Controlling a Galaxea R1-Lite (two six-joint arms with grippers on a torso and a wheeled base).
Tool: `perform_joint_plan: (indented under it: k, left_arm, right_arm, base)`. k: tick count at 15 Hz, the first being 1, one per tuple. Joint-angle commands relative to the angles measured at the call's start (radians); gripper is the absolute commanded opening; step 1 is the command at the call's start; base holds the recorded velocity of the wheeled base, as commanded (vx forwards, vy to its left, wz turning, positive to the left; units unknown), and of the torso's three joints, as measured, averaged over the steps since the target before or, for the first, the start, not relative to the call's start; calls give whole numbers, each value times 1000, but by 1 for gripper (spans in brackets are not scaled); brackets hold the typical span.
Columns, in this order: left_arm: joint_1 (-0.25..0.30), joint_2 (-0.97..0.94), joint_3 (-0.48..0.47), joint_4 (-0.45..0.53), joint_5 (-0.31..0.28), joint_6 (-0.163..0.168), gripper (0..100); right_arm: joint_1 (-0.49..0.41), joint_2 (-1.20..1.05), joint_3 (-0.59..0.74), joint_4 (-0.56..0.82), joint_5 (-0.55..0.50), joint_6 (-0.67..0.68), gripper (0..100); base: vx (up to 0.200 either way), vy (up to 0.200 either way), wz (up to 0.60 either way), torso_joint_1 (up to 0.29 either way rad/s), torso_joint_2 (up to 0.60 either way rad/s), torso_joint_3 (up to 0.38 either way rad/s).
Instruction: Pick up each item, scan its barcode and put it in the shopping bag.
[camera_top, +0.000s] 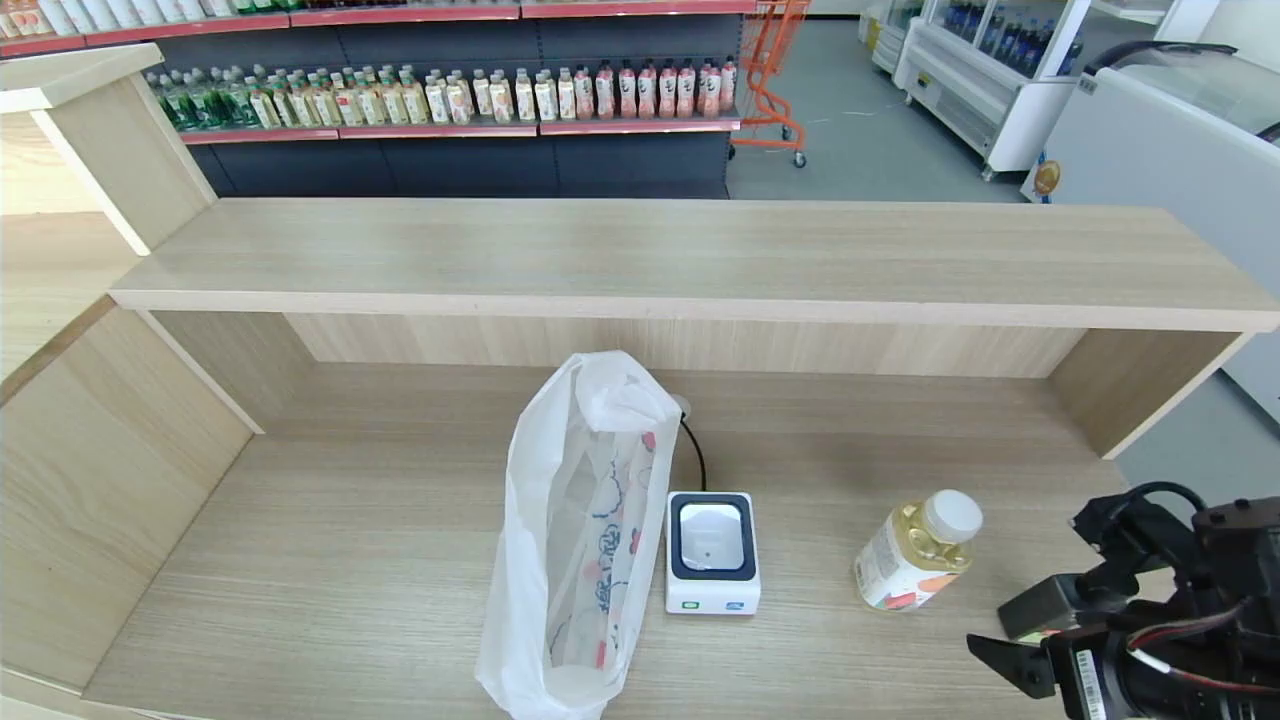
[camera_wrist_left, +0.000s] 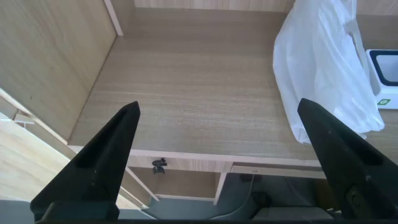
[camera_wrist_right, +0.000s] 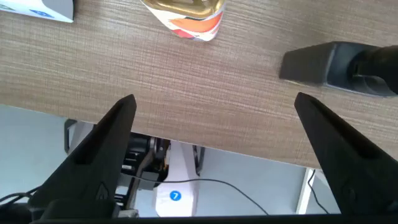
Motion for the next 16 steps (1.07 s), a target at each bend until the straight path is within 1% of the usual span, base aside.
perform_joint_plan:
  k: [1, 3, 7, 10, 15, 16]
  left_arm:
    - [0, 0, 0, 0, 0, 0, 100]
    - [0, 0, 0, 0, 0, 0, 100]
    - [0, 0, -2, 0, 2, 0, 100]
    - [0, 0, 0, 0, 0, 0, 100]
    - [0, 0, 0, 0, 0, 0, 100]
    - [0, 0, 0, 0, 0, 0, 100]
  right_arm:
    - [27, 119, 10, -79, -9, -28, 100]
    - [43, 171, 11, -157, -46, -28, 100]
    - [61, 228, 13, -235, -78, -30, 100]
    - [80, 289, 14, -335, -131, -30, 100]
    - [89, 346, 19, -438, -144, -33, 100]
    - [92, 380, 17, -487, -175, -33, 100]
  base:
    - [0, 0, 0, 0, 0, 0]
    - [0, 0, 0, 0, 0, 0]
    - [0, 0, 0, 0, 0, 0]
    - [0, 0, 0, 0, 0, 0]
    - [0, 0, 0, 0, 0, 0]
    - [0, 0, 0, 0, 0, 0]
